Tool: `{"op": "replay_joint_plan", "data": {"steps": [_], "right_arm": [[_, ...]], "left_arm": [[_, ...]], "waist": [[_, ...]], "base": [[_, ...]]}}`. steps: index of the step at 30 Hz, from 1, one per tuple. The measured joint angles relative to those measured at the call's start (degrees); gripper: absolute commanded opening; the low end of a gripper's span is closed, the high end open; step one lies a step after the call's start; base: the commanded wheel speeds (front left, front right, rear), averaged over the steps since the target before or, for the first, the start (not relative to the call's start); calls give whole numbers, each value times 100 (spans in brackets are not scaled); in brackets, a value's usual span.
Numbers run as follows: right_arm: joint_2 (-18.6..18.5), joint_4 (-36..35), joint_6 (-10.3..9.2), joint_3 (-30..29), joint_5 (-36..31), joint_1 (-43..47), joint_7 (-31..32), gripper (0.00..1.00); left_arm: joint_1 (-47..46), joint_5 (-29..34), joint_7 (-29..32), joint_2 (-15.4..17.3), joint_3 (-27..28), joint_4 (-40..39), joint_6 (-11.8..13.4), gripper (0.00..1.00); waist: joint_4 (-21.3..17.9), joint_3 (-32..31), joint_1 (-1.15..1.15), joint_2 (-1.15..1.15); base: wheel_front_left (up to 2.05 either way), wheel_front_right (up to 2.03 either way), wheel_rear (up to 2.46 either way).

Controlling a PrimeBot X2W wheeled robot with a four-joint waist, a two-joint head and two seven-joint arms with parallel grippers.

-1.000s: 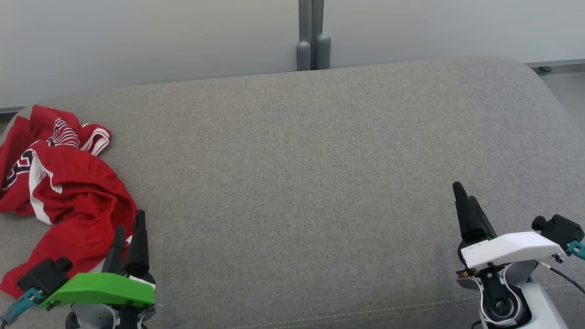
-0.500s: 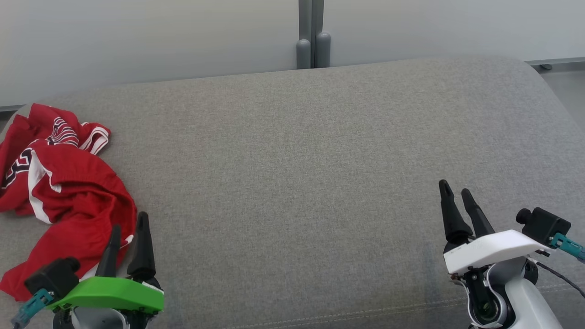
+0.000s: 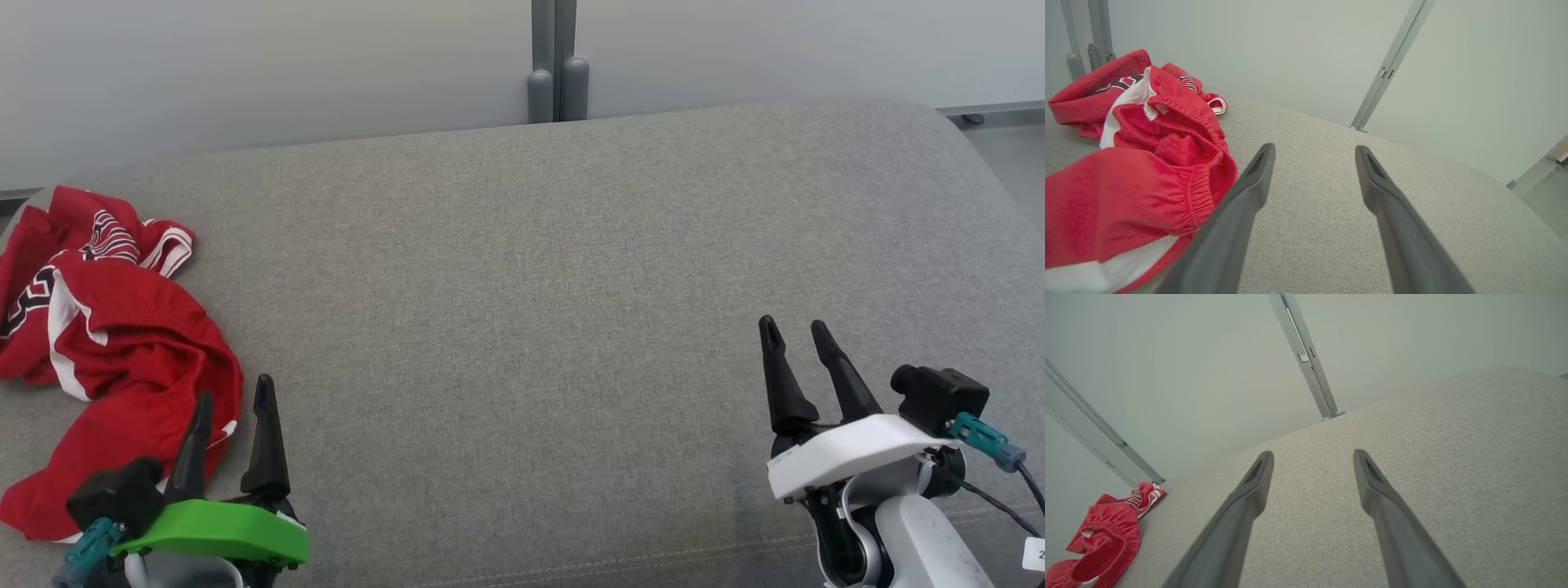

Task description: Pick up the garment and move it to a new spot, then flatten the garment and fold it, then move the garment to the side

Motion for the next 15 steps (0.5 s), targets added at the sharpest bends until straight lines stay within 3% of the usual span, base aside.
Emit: {"op": "replay_joint_plan", "data": {"steps": [15], "right_arm": [[-30,-154,-101,304,-1218,-1,-297,100]], "left_arm": [[149,1035,-305,25,-75,-164,103,100]], "waist": [[-9,-7,0,0]], "base": [[0,0,0]]}}
